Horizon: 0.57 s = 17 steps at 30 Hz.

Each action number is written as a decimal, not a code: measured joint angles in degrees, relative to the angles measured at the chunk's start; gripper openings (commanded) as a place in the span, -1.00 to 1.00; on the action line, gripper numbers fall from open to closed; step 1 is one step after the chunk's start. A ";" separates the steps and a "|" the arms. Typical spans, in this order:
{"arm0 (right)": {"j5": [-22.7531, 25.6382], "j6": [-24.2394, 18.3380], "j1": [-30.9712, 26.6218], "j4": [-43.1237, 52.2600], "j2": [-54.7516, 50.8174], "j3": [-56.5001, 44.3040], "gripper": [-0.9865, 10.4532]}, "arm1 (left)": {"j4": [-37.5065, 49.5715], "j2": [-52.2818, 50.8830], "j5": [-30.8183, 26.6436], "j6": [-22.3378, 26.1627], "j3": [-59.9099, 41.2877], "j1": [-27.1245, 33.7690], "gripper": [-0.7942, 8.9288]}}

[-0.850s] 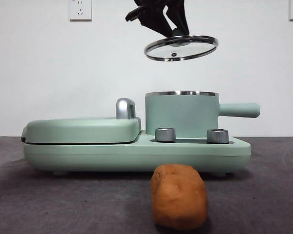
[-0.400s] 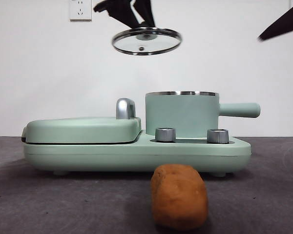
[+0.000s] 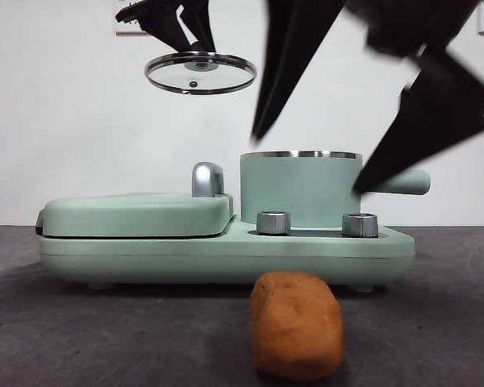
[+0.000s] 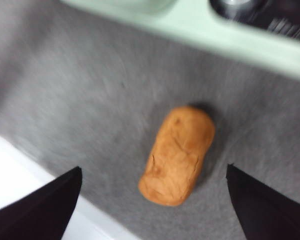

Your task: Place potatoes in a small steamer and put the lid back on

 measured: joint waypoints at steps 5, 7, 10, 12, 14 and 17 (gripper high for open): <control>1.81 1.33 3.41 1.09 8.35 0.00 -0.02 | 0.11 0.00 0.02 0.02 0.00 1.60 -0.82; 2.64 1.73 4.02 2.43 11.10 0.00 -0.02 | 0.11 0.00 0.02 0.00 0.00 2.12 -0.82; 3.39 2.36 4.35 4.87 14.58 0.00 -0.02 | 0.11 0.00 -0.02 0.00 0.00 2.67 -0.82; 4.55 2.56 4.35 5.90 16.41 0.02 -0.02 | 0.11 0.00 -0.02 0.00 0.00 2.71 -0.82; 5.92 2.60 4.33 6.29 18.08 0.02 -0.02 | 0.11 0.00 0.00 0.00 0.00 2.67 -0.82; 7.04 2.82 4.33 6.84 20.06 0.02 -0.20 | 0.11 -0.02 0.02 -0.02 0.00 2.56 -0.82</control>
